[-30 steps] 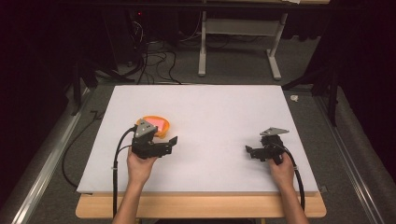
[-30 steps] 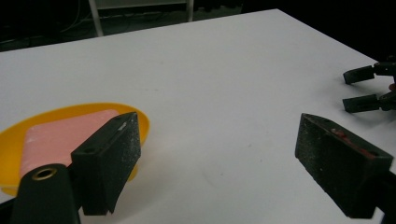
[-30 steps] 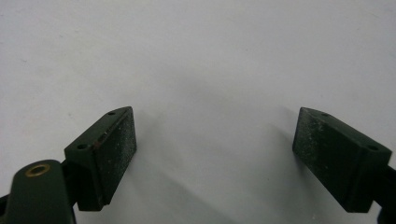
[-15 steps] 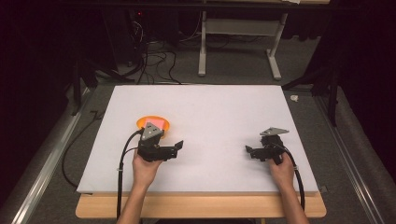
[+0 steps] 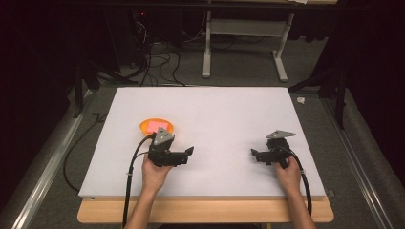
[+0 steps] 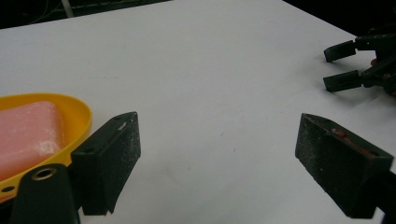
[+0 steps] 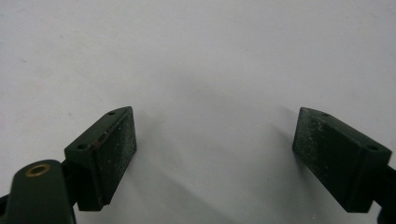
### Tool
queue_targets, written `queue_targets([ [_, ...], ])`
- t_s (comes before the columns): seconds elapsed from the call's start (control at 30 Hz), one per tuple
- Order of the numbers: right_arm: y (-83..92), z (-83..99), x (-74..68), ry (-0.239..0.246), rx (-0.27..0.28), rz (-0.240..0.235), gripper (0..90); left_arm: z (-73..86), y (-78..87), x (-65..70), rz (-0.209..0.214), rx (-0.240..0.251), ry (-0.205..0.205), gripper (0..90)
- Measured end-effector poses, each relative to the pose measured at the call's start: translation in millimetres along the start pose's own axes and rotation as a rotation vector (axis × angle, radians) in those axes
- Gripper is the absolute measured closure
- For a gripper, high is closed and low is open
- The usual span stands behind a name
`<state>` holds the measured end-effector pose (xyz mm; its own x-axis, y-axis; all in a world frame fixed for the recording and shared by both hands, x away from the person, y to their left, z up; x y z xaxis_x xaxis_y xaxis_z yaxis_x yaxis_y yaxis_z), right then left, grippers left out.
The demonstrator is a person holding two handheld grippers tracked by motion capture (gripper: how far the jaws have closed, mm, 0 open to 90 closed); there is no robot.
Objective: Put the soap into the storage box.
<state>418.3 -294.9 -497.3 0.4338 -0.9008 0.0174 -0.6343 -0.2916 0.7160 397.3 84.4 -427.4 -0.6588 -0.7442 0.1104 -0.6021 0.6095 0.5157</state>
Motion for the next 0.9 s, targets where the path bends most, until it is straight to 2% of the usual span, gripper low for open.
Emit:
queue_targets([
  [0.27, -0.1, 0.0, -0.1, -0.002, 0.001, 0.001, 14.2, 3.0, -8.9, 5.0, 0.007, -0.013, -0.013, 15.2],
  [0.63, 0.0, 0.0, 0.0, 0.0, 0.0, 0.0, 14.2, 10.7, -24.3, 9.0, 0.014, -0.041, -0.006, 15.2],
  [0.9, 0.0, 0.0, 0.0, 0.0, 0.0, 0.0, 14.2, 19.4, -40.3, 9.4, -0.004, -0.077, -0.006, 15.3],
])
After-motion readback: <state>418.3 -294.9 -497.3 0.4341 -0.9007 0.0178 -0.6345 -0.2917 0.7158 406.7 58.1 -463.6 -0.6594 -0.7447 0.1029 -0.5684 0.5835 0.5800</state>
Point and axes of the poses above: each handheld gripper's, and its own axes: y roughly backward along the jaws, z roughly out of its underside, x roughly to its right, the point moved 2 cm from there along -y, roughly forward along the jaws
